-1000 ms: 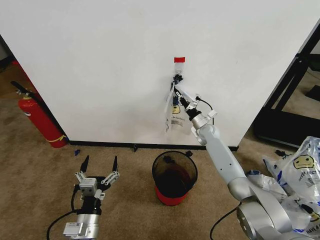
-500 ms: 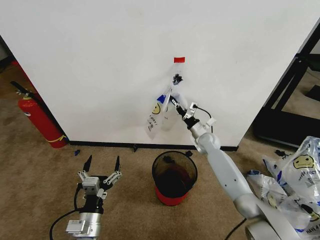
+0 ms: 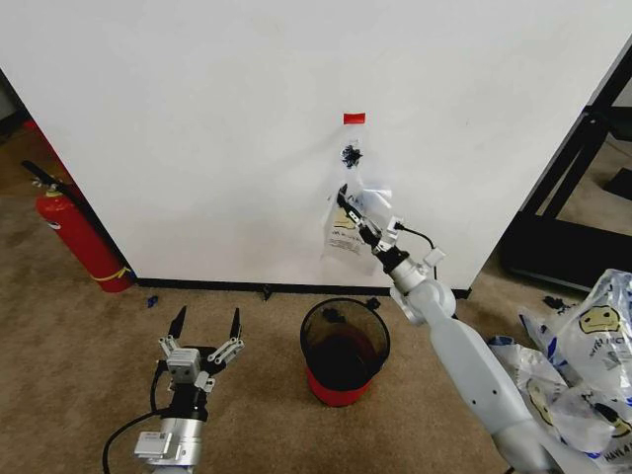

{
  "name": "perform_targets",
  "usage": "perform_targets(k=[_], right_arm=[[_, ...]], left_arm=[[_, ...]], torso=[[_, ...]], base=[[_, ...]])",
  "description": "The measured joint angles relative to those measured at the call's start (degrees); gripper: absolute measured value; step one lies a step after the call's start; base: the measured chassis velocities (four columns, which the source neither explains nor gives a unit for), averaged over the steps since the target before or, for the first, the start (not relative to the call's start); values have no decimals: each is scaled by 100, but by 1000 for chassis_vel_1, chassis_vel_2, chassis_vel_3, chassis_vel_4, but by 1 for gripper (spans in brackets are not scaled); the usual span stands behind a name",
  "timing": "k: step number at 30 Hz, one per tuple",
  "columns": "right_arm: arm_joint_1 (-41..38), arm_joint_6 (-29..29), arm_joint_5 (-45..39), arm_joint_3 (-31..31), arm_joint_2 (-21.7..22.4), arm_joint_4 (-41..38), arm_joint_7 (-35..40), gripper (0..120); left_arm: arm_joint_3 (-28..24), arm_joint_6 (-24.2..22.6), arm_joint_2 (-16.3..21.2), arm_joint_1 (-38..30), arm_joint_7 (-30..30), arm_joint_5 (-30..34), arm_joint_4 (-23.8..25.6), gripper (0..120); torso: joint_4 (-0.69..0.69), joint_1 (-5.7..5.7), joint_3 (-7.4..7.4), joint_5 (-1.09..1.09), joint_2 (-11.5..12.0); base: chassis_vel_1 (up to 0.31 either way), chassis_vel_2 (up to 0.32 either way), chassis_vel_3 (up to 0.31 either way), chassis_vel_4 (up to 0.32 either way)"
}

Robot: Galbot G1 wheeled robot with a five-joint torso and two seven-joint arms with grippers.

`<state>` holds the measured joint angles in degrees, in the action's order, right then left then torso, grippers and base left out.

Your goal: Pick up the garbage bag from the wall and place it over the trash bin.

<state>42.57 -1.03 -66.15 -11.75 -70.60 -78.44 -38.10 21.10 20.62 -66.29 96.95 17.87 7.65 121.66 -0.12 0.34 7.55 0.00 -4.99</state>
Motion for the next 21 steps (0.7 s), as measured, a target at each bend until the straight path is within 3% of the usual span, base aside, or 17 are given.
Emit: perform_targets(k=[21], right_arm=[[1730, 0, 454, -653, 343, -1686, 63, 0]], left_arm=[[-276, 3, 273, -206, -4, -7, -21, 100]], torso=[[0, 0, 0, 0, 0]], base=[[0, 0, 0, 0]])
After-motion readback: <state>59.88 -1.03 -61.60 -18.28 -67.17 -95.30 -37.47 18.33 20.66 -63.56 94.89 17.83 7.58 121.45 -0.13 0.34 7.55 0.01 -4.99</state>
